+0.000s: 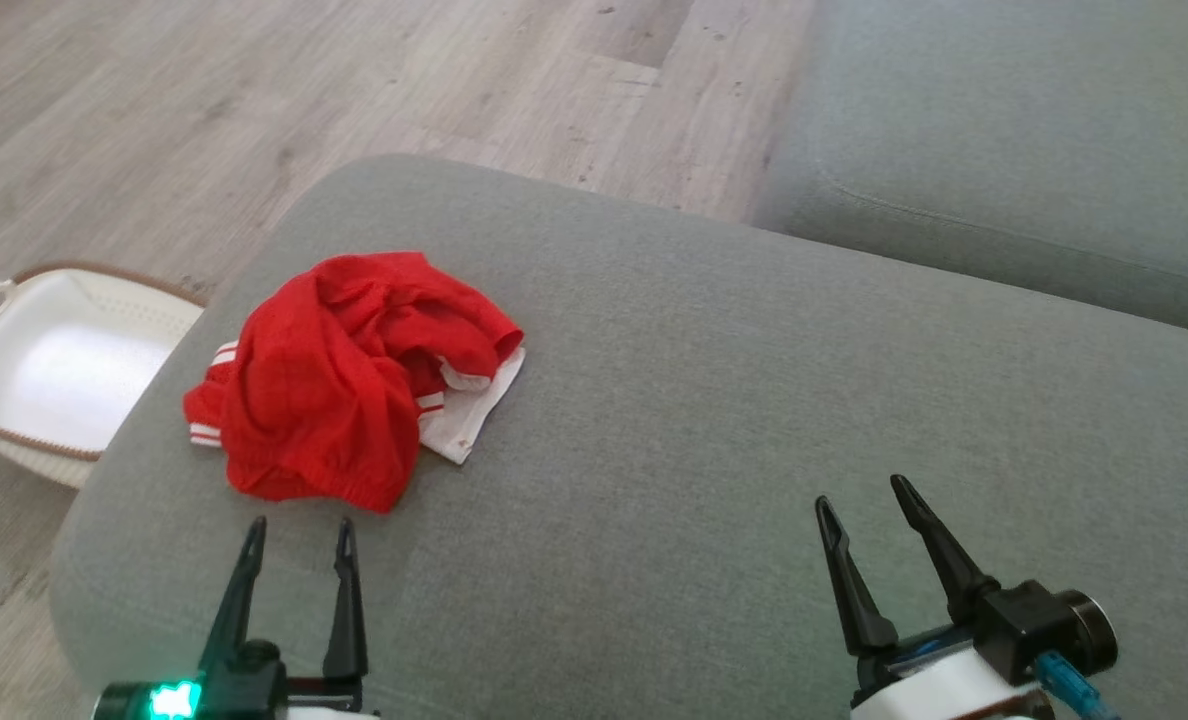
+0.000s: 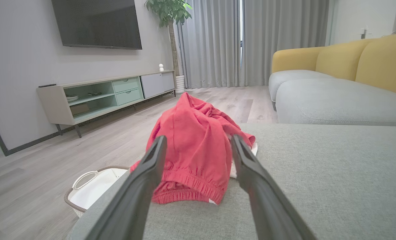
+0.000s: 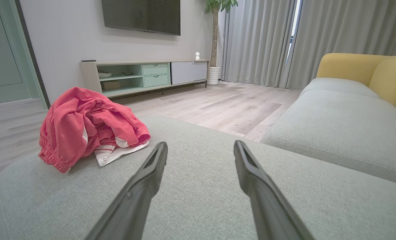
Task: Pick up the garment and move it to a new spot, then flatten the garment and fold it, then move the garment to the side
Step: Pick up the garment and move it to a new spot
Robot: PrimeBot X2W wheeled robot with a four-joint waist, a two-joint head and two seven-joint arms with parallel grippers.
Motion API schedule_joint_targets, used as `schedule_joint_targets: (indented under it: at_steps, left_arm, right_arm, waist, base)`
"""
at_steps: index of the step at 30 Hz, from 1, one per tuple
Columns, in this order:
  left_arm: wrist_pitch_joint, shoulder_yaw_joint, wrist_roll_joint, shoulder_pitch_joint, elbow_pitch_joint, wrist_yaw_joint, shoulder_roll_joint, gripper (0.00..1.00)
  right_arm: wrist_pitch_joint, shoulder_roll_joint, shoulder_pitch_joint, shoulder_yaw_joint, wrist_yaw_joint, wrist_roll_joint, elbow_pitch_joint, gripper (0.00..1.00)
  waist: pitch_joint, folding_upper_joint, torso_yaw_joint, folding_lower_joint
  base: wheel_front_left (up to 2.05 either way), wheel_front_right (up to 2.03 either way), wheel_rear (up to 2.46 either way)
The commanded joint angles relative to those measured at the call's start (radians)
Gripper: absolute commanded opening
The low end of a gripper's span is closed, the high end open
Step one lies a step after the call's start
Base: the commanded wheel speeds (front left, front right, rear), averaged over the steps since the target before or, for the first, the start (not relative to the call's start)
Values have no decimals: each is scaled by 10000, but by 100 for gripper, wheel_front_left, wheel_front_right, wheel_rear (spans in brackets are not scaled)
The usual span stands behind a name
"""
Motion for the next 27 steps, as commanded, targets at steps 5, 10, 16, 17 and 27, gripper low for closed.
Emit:
schedule_joint_targets:
  at_steps: [5,10,16,17,27]
  left_arm:
    - [-95,562,70,-563,-497,196,162,100]
    - [-95,687,128,-967,-671,270,325,100]
    - [-28,861,-200,-2640,-292,-315,782,100]
    - [162,857,-295,-3129,-142,-524,899,100]
    - [3687,382,-1419,-8235,2834,-2160,1515,100]
  right_arm:
    - [-111,-89,-335,259,-7,44,-294,100]
    - [-111,-89,-358,278,-7,-59,-346,100]
    - [-111,-122,-562,336,-7,-586,-407,100]
    - [-111,-206,-636,351,-7,-655,-438,100]
    - [-111,-1393,-1487,593,-7,-924,-831,100]
  waist:
    - [124,0,108,0]
    - [346,0,98,0]
    - [1064,0,115,0]
    - [1263,0,130,0]
    - [3100,0,-54,0]
  base:
    - [0,0,0]
    - [0,0,0]
    - [0,0,0]
    - [0,0,0]
    - [0,0,0]
